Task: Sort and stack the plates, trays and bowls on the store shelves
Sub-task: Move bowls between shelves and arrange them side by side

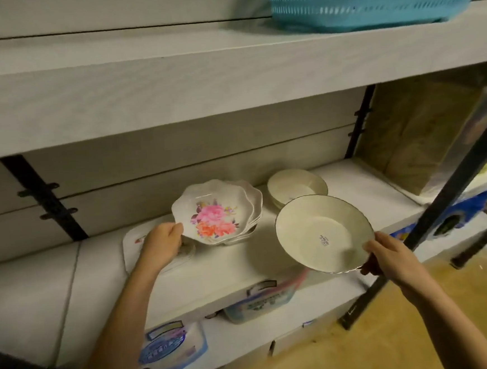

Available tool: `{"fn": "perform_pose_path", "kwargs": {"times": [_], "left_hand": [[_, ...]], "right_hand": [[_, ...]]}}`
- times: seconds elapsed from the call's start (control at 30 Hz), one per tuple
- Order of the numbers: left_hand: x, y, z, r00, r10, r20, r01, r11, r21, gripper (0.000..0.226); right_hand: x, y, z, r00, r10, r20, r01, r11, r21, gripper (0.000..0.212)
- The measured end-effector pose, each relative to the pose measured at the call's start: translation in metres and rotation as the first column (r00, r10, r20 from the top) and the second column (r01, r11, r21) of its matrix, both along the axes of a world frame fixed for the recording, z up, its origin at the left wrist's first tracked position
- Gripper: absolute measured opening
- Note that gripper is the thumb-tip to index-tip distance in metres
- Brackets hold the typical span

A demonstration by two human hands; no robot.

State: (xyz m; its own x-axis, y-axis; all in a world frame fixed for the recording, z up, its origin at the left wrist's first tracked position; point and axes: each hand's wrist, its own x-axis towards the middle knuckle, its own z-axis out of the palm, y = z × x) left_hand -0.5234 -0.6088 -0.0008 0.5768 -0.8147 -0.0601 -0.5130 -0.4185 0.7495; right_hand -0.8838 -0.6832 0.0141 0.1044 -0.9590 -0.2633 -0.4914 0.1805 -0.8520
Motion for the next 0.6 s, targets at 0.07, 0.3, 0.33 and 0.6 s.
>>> {"fn": "perform_pose_path", "kwargs": {"times": [0.07, 0.3, 0.33, 0.6], "left_hand": [[-0.004, -0.019, -0.003, 1.000, 0.027, -0.012, -0.027, 0.999, 0.024, 0.041], [-0.005, -0.058, -0.010, 0.996, 0.091, -0.020, -0.087, 0.986, 0.140, 0.043], [-0.004, -0.061, -0.010, 0.996, 0.094, -0.011, -0.091, 0.983, 0.162, 0.044], [-0.011, -0.084, -0.013, 0.978, 0.082, 0.191, -0.139, 0.941, 0.308, 0.040]], "right_hand": [[-0.010, -0.023, 0.001, 0.999, 0.037, -0.004, -0.037, 0.999, 0.013, 0.017], [-0.028, -0.086, 0.001, 0.986, 0.165, -0.028, -0.164, 0.986, 0.027, 0.018], [-0.029, -0.093, 0.001, 0.983, 0.182, -0.027, -0.181, 0.983, 0.034, 0.018], [-0.031, -0.136, -0.010, 0.974, 0.223, -0.036, -0.222, 0.975, 0.028, 0.023]]}}
